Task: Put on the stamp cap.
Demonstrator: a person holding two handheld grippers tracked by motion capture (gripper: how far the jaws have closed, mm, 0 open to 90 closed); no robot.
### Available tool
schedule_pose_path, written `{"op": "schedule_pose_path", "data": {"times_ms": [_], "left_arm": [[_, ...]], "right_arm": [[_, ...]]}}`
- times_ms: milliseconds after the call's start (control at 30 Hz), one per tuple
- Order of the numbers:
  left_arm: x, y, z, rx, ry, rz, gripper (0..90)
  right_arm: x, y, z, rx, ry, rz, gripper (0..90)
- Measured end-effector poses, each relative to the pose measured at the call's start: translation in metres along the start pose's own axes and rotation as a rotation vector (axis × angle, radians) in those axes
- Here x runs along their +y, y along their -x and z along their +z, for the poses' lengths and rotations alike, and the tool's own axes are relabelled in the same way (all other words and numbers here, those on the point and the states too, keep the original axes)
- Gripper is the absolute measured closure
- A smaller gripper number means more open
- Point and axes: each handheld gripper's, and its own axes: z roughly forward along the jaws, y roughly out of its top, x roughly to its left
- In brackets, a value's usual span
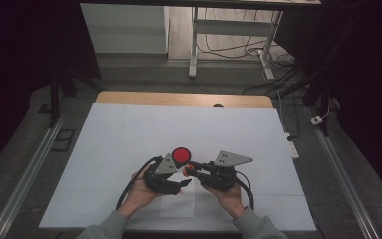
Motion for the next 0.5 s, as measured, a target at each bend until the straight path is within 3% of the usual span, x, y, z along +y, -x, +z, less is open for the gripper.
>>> {"op": "schedule_pose_path", "data": {"times_ms": [233,500], "left_arm": [[-0.002,-0.003,-0.007,0.006,0.000,-0.025,30.7],[-0.009,-0.007,-0.022,0.020,0.022,-0.044,29.7]], "right_arm": [[0.002,0.003,-0.004,-0.012,0.010,0.005,73.1],[0.005,0.007,-0.009,-0.027,0.022,0.006,73.1]]}}
